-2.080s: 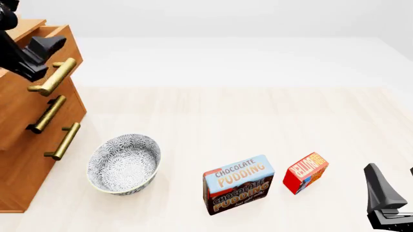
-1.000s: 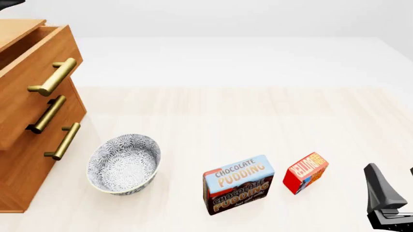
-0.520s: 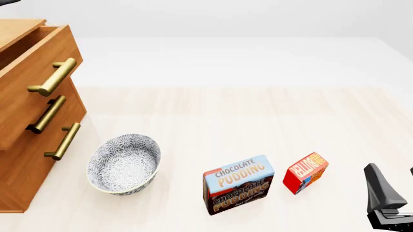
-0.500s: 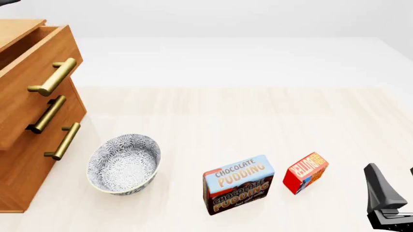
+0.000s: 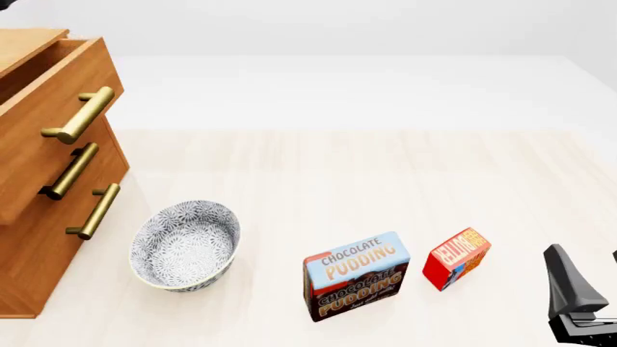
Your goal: Put the butter at the back in the top drawer of the cabinet and close it.
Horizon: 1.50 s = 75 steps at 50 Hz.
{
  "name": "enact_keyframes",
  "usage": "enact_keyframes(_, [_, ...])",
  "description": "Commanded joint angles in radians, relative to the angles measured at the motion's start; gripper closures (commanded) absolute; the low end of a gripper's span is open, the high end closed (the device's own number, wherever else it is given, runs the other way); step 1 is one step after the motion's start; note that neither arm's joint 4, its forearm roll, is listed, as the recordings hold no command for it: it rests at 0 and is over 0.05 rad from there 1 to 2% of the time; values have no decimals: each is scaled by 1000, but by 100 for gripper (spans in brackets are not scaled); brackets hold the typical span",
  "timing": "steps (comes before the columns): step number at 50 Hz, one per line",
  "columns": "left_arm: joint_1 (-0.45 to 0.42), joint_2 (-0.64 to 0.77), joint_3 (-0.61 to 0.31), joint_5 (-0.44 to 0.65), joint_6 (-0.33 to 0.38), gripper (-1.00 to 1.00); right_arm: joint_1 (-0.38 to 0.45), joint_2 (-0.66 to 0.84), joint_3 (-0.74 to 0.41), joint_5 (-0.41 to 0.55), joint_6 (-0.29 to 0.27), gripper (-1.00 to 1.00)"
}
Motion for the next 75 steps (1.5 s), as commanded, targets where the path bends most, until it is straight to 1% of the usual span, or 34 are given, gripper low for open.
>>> enact_keyframes(1, [23,40,-31,-1,-22,-100,0,0,0,0,0,-100])
enact_keyframes(17, [54,88,-20,-41,-47,-100,0,0,0,0,0,-100])
enact_keyframes(35, [102,122,-20,-52,-59,-100,0,0,0,0,0,-100])
enact_keyframes(44, [130,158,-26,-38,-63,-100,0,0,0,0,0,-100])
enact_keyframes(49, [162,183,-49,-16,-44,-100,0,0,0,0,0,-100])
enact_keyframes(51, [169,192,-54,-10,-49,-100,0,0,0,0,0,-100])
enact_keyframes(55, [175,212,-51,-10,-47,-100,0,0,0,0,0,-100])
enact_keyframes(60, [162,245,-49,-8,-51,-100,0,0,0,0,0,-100])
enact_keyframes(75, [180,291,-69,-1,-27,-100,0,0,0,0,0,-100])
